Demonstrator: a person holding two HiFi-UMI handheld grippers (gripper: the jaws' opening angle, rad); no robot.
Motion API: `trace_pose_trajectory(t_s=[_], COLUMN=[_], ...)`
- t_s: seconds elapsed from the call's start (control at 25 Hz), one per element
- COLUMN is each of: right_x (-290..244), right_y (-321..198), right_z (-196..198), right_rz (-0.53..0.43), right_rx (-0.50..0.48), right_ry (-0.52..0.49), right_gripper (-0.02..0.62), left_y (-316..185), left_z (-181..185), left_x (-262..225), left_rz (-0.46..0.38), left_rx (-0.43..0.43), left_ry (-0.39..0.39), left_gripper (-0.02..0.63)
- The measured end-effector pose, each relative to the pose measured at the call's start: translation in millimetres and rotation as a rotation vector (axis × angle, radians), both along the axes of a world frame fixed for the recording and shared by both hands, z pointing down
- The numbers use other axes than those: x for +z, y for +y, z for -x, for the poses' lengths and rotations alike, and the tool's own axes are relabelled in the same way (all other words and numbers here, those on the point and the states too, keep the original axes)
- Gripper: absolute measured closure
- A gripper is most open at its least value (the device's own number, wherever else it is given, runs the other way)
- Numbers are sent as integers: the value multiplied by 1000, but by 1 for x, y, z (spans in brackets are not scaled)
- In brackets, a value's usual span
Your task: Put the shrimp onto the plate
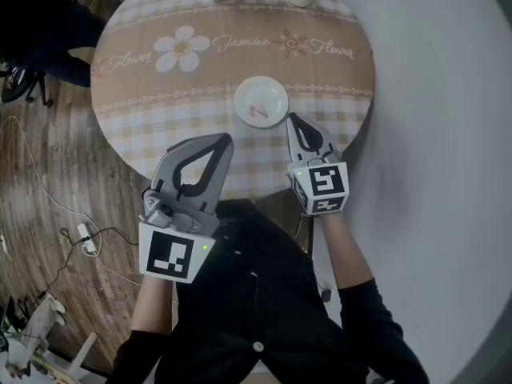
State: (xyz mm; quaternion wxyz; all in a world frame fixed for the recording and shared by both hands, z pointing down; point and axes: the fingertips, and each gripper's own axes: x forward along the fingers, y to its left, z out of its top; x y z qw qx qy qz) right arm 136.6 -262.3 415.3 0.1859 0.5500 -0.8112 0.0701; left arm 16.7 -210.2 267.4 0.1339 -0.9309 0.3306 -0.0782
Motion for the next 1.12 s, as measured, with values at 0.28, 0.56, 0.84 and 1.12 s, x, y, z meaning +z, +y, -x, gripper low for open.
trace_pose_trajectory(t_s=[0.28,0.56,0.84,1.12], right_x=[-55,-96,-128,-150], right_y=[19,38,54,63], right_z=[-7,-15,-13,-14], right_rz=[-120,-211,-253,-310], right_rx=[29,65,82,96], right_ry=[-2,28,43,60], right_gripper=[592,592,592,592], left_y=[5,9,9,9], left_z=[-11,-17,-22,-23], left_x=[-14,-25,-37,-45], left_rz=[-29,-60,-82,-101], left_rx=[33,52,74,89], left_ry=[5,9,19,26], left_gripper=[604,604,604,604])
